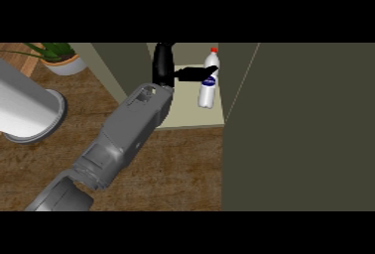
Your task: Pick up the bottled water, place it into the cabinet and close the cabinet
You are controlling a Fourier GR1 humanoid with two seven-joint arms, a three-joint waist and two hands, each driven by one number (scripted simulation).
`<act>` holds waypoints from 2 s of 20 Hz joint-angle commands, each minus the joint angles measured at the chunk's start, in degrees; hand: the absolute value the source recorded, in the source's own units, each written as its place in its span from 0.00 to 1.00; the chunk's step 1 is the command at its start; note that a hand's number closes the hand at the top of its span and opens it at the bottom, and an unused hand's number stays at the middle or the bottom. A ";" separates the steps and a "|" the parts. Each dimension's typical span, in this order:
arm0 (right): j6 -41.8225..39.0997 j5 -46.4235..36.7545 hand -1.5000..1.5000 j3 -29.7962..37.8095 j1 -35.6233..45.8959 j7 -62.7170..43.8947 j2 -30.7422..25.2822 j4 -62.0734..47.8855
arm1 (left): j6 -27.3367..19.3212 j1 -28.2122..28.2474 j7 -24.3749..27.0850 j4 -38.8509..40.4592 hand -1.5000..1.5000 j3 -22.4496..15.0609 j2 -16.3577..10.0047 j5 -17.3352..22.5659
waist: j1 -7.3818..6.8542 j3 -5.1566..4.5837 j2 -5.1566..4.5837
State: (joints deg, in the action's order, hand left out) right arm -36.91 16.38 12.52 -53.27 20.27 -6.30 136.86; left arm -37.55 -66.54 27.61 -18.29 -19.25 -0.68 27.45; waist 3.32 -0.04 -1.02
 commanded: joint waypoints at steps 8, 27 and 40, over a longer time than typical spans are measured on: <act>0.69 4.15 0.00 0.22 1.14 -3.07 -0.22 3.87 | 5.39 -4.64 6.36 3.41 0.00 5.94 0.64 1.58 | -0.23 -0.02 0.05; 1.95 4.48 0.00 -1.84 -2.28 -6.21 1.23 9.38 | 14.24 17.21 0.41 -28.93 0.00 -4.46 -0.70 7.29 | -3.67 -0.02 1.70; 6.90 0.64 0.00 -6.60 4.13 -12.21 0.40 11.11 | 7.84 39.98 -6.15 -60.80 0.00 -15.37 -4.80 4.24 | -4.17 -0.03 1.28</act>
State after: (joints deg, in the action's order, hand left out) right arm -32.49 17.65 7.59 -49.44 13.83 -6.20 137.66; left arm -29.30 -31.71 23.39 -71.90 -33.05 -3.48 32.27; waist -0.88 -0.07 0.46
